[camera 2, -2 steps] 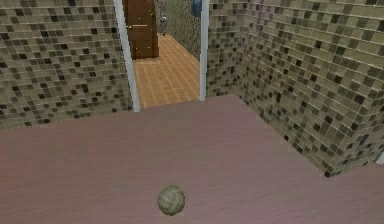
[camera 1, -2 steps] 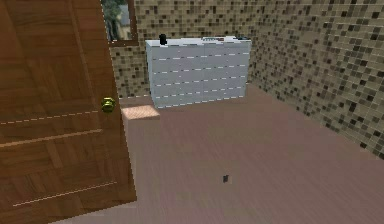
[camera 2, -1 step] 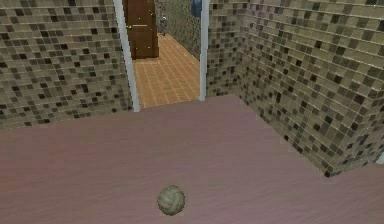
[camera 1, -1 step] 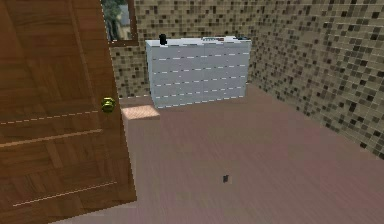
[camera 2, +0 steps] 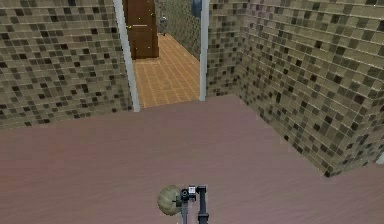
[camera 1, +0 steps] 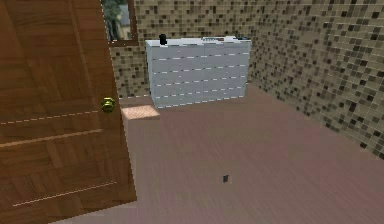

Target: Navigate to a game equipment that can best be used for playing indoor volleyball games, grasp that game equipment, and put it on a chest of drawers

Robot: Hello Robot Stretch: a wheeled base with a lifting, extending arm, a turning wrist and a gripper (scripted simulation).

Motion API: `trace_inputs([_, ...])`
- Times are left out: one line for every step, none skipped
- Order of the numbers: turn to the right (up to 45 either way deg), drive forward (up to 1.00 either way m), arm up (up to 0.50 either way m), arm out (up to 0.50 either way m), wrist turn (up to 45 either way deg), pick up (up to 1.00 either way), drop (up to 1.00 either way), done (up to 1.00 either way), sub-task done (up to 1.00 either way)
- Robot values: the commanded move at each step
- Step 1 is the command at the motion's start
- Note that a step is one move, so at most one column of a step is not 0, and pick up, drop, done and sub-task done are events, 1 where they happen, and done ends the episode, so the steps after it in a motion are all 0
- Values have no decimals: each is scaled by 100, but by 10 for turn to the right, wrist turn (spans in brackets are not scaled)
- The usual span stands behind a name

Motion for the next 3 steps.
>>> trace_inputs([0, 0, 0, 0, 450, 0, 0, 0, 0])
trace_inputs([0, 0, 0, 0, 450, 0, 0, 0, 0])
trace_inputs([0, 0, 0, 0, 450, 0, 0, 0, 0])
